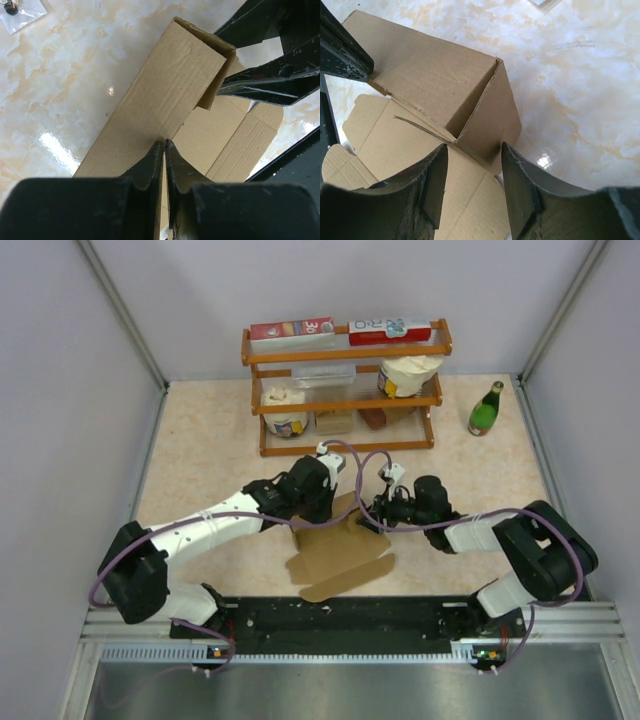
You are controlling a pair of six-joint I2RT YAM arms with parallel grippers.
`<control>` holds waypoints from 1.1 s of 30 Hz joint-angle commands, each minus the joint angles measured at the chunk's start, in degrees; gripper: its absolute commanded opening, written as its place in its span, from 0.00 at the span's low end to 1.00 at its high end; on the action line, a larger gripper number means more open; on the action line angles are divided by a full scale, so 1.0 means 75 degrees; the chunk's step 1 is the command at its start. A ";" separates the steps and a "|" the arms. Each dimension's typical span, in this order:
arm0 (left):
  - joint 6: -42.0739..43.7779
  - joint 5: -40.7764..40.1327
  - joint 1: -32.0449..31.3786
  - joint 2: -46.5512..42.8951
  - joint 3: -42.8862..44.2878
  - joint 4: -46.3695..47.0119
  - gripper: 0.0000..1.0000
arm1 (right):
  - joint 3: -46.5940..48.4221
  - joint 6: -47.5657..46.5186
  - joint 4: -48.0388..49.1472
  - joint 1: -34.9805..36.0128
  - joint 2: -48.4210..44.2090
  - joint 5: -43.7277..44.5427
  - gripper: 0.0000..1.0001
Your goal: Fold the paper box
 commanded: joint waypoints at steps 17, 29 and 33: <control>-0.0103 -0.0092 -0.0001 0.0292 0.0565 -0.0024 0.11 | 0.0439 -0.0238 0.1447 0.0111 0.0838 -0.0400 0.49; -0.0115 -0.0022 -0.0012 0.0351 0.0788 -0.0048 0.11 | 0.0697 0.0008 0.1669 0.0099 0.1131 -0.0411 0.45; -0.0138 0.0233 -0.0012 0.0363 0.0788 -0.0036 0.11 | 0.0767 0.0090 0.1822 0.0099 0.1213 -0.0376 0.45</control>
